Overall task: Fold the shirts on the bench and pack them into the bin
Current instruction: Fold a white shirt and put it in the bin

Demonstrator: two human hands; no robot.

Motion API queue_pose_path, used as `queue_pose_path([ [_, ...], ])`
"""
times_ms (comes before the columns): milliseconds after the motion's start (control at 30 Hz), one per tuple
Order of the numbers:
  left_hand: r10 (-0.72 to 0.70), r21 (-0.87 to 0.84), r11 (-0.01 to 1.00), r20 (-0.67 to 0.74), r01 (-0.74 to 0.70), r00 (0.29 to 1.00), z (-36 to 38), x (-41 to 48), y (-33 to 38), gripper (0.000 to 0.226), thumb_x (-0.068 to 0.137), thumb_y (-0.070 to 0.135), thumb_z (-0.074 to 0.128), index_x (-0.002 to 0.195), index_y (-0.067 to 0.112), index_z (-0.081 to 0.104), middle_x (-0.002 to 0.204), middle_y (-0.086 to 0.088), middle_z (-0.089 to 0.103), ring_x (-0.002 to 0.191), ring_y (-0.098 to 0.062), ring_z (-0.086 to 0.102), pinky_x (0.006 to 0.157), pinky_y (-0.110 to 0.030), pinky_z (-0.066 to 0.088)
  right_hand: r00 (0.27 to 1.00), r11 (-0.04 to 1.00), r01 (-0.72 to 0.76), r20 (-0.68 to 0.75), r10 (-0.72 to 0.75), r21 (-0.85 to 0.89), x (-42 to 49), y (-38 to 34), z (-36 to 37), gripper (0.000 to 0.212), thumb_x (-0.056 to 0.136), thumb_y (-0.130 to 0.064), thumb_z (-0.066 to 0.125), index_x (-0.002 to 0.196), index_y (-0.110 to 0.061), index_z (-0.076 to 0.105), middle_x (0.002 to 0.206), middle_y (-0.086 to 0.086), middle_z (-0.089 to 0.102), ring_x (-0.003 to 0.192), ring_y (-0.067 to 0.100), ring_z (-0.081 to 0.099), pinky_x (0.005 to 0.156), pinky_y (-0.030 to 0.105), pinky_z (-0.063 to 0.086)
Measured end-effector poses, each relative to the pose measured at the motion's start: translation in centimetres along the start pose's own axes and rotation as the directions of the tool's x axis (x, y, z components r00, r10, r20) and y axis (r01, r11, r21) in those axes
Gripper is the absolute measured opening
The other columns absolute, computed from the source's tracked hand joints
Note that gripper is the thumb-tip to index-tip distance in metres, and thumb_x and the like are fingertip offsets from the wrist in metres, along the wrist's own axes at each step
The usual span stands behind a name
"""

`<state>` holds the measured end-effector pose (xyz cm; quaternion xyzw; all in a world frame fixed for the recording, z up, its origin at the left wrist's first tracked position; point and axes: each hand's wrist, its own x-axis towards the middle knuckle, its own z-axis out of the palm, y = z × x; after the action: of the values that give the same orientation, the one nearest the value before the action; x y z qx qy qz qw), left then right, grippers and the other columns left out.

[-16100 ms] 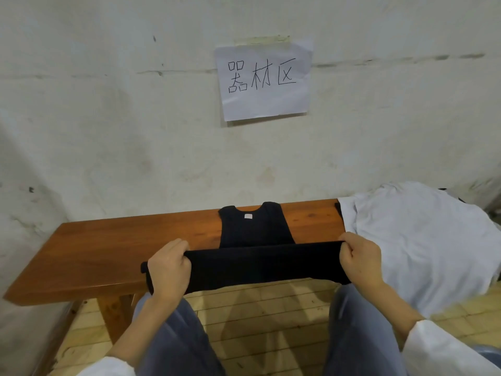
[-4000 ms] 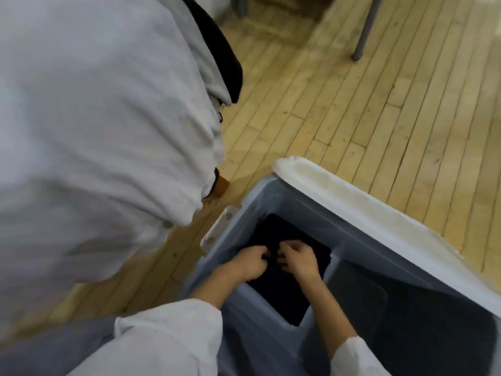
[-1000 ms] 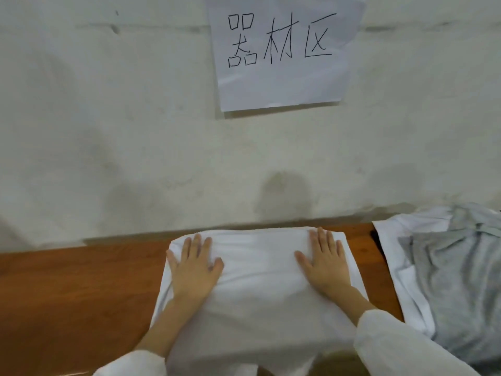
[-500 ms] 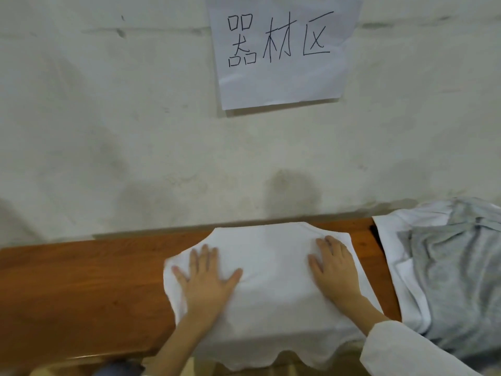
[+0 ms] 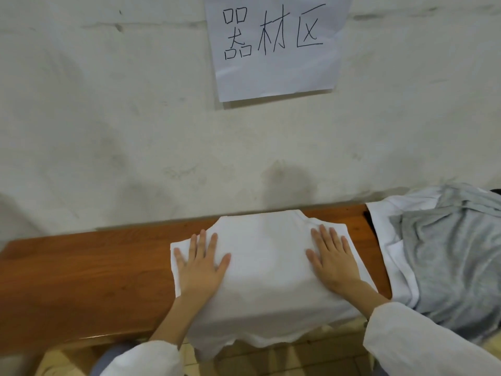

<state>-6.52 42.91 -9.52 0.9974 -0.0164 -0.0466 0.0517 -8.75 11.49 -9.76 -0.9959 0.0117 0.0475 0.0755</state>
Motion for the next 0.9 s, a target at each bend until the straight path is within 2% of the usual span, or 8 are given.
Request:
queue_pose_path([
  [133,0.031,0.007,0.999,0.039,-0.031,0.999,0.1,-1.1,-0.7,0.088,0.071,0.070,-0.019,0.149,0.029,-0.016,0.158,0.002,-0.020,0.144,-0.019,-0.021,0.111,-0.051,-0.017,1.000,1.000,-0.011,0.017,0.011,-0.007,-0.3,0.3,0.0,0.099,0.062,-0.073,-0.035,0.147,-0.025,-0.018,0.149,-0.007,-0.027,0.144,0.018,-0.019,0.116,0.036,-0.015],
  [233,0.022,0.013,1.000,0.061,-0.023,0.998,-0.8,-1.3,-0.3,0.073,0.090,0.064,0.003,0.152,0.026,0.000,0.160,-0.003,-0.008,0.147,-0.023,-0.011,0.113,-0.054,-0.012,0.996,0.989,-0.028,-0.084,0.041,0.142,-1.4,-1.0,-0.9,0.086,0.083,-0.063,-0.005,0.151,-0.016,0.017,0.160,0.003,0.009,0.147,0.024,0.009,0.119,0.037,0.003],
  [367,0.170,-0.220,0.938,-0.381,-0.268,0.909,-1.2,-6.7,3.3,0.047,0.094,0.039,0.029,0.115,0.013,0.062,0.116,-0.008,0.062,0.105,-0.026,0.059,0.093,-0.036,0.044,0.928,0.846,0.156,-0.368,0.051,0.510,-7.2,-5.0,-1.4,0.024,0.099,-0.031,0.044,0.114,-0.019,0.059,0.108,-0.003,0.061,0.093,0.010,0.058,0.085,0.020,0.046],
  [467,0.341,-0.392,0.805,-0.308,-0.445,0.888,-0.4,-12.7,7.4,0.023,0.095,0.028,0.043,0.089,0.018,0.062,0.080,0.003,0.058,0.070,-0.009,0.052,0.065,-0.018,0.038,0.954,0.808,0.294,-0.207,-0.217,0.511,-12.2,-6.3,-0.3,0.024,0.097,-0.037,0.042,0.086,-0.023,0.057,0.072,-0.014,0.053,0.063,0.002,0.050,0.059,0.017,0.038],
  [567,0.355,-0.437,0.860,0.137,-0.265,0.925,3.3,-14.7,8.7,0.023,0.099,0.030,0.042,0.101,0.017,0.062,0.092,0.001,0.063,0.084,-0.013,0.056,0.072,-0.027,0.041,0.957,0.853,0.179,0.113,-0.266,0.490,-13.5,-4.2,3.8,0.019,0.095,-0.028,0.051,0.080,-0.022,0.060,0.071,-0.012,0.057,0.064,0.006,0.054,0.060,0.023,0.040],
  [700,0.206,-0.528,0.839,0.533,0.132,0.820,8.6,-12.3,6.2,0.024,0.098,0.017,0.045,0.104,0.003,0.064,0.099,-0.011,0.064,0.084,-0.018,0.058,0.068,-0.025,0.045,0.864,0.778,-0.356,0.499,0.063,0.519,-12.0,0.2,8.1,0.017,0.097,-0.020,0.049,0.083,-0.013,0.057,0.081,0.009,0.064,0.069,0.021,0.062,0.066,0.034,0.053],
  [800,-0.110,-0.523,0.518,0.744,0.677,0.659,10.4,-10.5,3.0,0.018,0.096,0.013,0.045,0.082,0.009,0.056,0.074,-0.008,0.054,0.058,-0.017,0.049,0.054,-0.023,0.035,0.669,0.651,-0.668,0.674,0.313,0.361,-10.5,3.0,10.1,0.019,0.100,-0.023,0.042,0.090,-0.009,0.048,0.085,0.010,0.054,0.066,0.020,0.052,0.058,0.029,0.047],
  [900,-0.305,-0.440,0.163,0.829,0.883,0.470,12.2,-9.3,-0.5,0.015,0.095,0.009,0.042,0.082,0.007,0.047,0.075,-0.010,0.052,0.064,-0.024,0.052,0.057,-0.031,0.040,0.597,0.637,-0.712,0.731,0.330,0.293,-8.2,5.2,11.6,0.027,0.100,-0.031,0.044,0.114,-0.008,0.044,0.105,0.011,0.051,0.096,0.030,0.055,0.083,0.035,0.046],
])
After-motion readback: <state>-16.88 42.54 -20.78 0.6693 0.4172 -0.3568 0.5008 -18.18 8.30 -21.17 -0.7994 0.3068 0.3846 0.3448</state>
